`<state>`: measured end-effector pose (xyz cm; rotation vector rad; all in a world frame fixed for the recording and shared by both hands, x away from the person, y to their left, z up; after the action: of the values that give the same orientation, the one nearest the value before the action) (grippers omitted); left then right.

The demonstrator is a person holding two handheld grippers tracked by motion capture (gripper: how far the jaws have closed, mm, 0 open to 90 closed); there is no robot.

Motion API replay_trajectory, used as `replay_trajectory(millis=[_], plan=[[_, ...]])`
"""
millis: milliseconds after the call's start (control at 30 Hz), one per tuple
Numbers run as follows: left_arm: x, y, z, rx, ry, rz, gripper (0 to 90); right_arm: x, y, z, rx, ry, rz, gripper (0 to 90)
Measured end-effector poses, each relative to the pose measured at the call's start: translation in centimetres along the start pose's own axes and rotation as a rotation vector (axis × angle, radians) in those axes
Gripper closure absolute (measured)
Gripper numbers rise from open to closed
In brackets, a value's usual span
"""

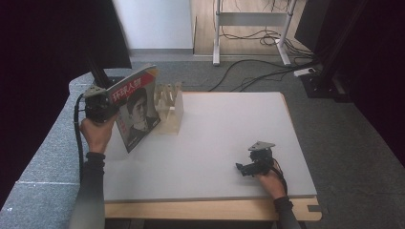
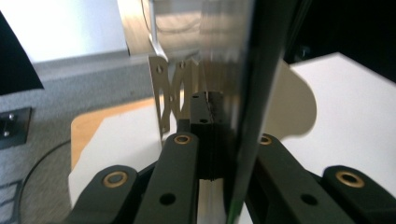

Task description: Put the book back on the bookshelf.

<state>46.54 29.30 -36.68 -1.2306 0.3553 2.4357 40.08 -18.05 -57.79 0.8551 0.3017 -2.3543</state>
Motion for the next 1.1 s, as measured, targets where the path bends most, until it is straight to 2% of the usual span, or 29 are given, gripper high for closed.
replay_trajectory(millis=[100, 133, 167, 233, 333, 400, 600, 933, 1100], plan=[[0.1, 0.2, 0.4, 0.014, -0.076, -0.019, 86.0, 0.0, 0.0, 0.0, 0.001, 0.0, 0.0, 0.0], [0.2, 0.3, 0.7, 0.019, -0.129, -0.023, 85.4, 0.0, 0.0, 0.0, 0.0, -0.001, 0.0, 0.0], [0.2, 0.3, 0.7, 0.019, -0.129, -0.023, 85.4, 0.0, 0.0, 0.0, 0.0, -0.001, 0.0, 0.0], [0.3, 0.4, 0.9, 0.02, -0.175, -0.025, 85.4, 0.0, 0.0, 0.0, 0.0, -0.001, 0.001, 0.0], [0.5, 0.2, 1.2, 0.009, -0.213, -0.022, 85.7, 0.0, 0.0, 0.0, 0.0, -0.001, 0.001, 0.0], [0.6, 0.0, 1.3, 0.002, -0.211, -0.008, 86.6, 0.0, 0.0, 0.0, 0.0, -0.001, 0.0, 0.0], [0.2, -0.8, 1.2, -0.019, -0.122, 0.054, 87.2, 0.0, 0.0, 0.0, 0.0, -0.001, 0.001, 0.0], [-0.9, -0.8, -0.4, -0.052, -0.04, 0.08, 87.0, 0.0, 0.0, 0.0, 0.0, 0.0, 0.001, 0.0], [-0.9, -0.8, -1.8, -0.035, -0.013, 0.102, 86.9, 0.0, 0.0, 0.0, 0.0, 0.0, 0.002, 0.0]])
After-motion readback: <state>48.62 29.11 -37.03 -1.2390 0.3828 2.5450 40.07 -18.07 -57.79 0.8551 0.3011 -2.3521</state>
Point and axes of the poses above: each handheld gripper's, and its own axes: z roughly backward along the jaws, x roughly out of its underside, y roughly to its right, the point moved 6 cm from there along -z, roughly forward along the jaws, and after that the axes turned 6 degrees about -y, right-handed, at the moved point
